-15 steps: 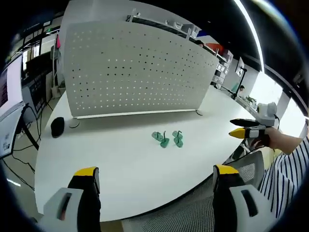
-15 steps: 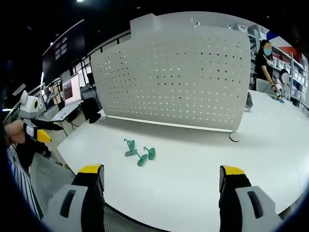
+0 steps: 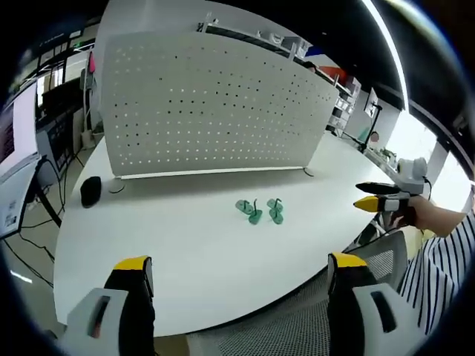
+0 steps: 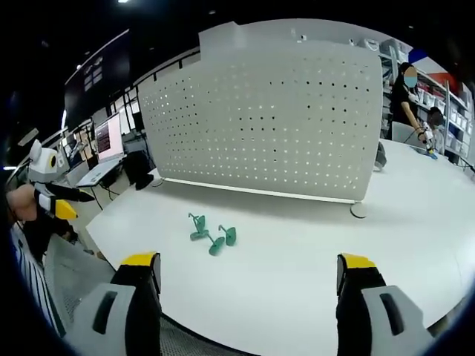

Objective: Insert the hook assembly into the mounting plate slot until the hook locks in place.

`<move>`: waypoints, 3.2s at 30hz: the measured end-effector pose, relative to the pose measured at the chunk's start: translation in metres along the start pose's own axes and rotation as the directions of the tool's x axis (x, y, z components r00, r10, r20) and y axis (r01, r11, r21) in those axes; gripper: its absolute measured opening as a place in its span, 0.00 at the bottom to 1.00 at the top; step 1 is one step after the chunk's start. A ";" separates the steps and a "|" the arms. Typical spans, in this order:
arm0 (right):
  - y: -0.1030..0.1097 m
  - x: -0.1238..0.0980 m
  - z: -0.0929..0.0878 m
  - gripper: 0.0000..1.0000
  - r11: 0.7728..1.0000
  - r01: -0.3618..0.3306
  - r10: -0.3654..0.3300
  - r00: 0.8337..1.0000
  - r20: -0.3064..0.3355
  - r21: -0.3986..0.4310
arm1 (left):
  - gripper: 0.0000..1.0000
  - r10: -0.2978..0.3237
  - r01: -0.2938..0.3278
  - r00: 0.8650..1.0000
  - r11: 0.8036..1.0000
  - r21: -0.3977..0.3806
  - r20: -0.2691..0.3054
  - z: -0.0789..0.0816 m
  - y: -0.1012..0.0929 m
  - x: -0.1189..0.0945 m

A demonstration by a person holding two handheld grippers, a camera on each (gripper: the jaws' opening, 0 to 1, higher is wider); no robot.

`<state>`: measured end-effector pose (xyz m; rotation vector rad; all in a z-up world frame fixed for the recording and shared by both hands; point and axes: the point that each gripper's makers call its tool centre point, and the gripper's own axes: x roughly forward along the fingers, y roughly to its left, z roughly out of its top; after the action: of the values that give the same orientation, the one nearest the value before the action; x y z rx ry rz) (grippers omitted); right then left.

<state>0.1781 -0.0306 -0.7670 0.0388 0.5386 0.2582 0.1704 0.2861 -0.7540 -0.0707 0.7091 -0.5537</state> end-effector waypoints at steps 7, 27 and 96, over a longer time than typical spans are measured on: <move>0.003 0.000 -0.002 0.94 1.000 -0.017 0.017 1.000 -0.010 0.000 | 1.00 0.004 -0.004 1.000 1.000 -0.002 -0.001 -0.001 0.000 0.000; 0.005 0.000 -0.005 0.93 0.999 -0.037 0.037 0.999 -0.025 -0.004 | 1.00 0.009 -0.009 1.000 1.000 -0.002 -0.017 -0.006 -0.002 -0.002; 0.072 0.102 -0.030 0.30 0.940 -0.341 0.330 0.917 -0.222 -0.009 | 1.00 -0.005 0.004 0.993 1.000 -0.007 -0.120 -0.025 0.008 0.015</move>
<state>0.2305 0.0640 -0.8369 0.0575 0.7446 0.6173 0.1673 0.2882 -0.7835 -0.0455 0.8283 -0.5630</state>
